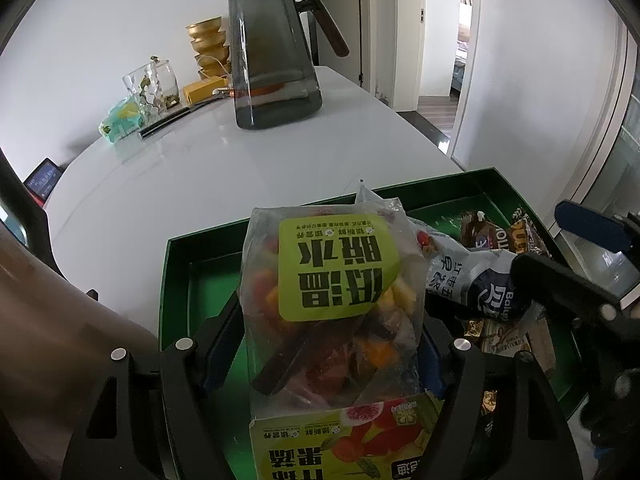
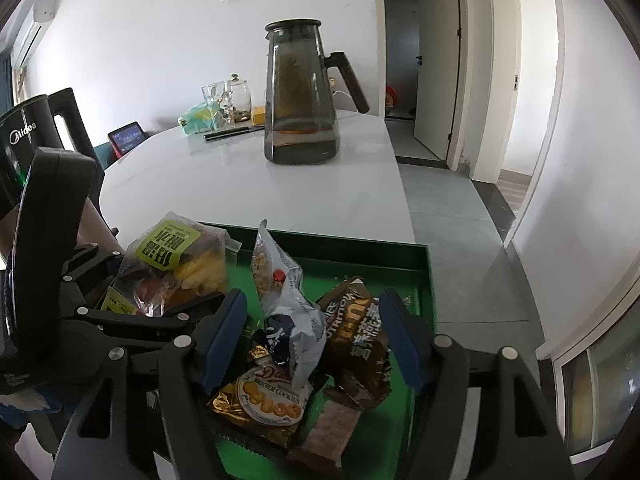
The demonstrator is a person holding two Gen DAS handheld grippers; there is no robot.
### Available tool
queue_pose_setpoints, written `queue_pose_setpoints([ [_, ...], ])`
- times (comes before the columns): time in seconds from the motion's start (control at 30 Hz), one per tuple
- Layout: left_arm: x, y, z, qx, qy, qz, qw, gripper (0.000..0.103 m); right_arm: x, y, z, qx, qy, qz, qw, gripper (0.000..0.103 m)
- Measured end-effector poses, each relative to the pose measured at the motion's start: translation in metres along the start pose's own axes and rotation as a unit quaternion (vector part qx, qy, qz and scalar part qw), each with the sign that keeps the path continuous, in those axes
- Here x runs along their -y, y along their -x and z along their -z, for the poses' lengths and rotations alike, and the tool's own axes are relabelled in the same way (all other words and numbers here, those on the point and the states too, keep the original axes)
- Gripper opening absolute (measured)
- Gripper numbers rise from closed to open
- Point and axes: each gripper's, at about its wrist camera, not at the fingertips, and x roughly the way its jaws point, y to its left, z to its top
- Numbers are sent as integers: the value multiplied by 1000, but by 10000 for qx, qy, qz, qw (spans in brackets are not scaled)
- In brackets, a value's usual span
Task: Organize snacks
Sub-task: 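Lower both bags into the tray and open both tools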
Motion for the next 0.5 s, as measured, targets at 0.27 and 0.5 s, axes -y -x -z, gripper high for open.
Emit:
queue_pose_setpoints([
  [0.27,1,3,1,114,30,-33,9999,96,10,9,0,65,-143,136,9998,99],
  [0.5,4,8,1,163,16,-10,9999,96,14,12,2,64,-197,243,9995,102],
])
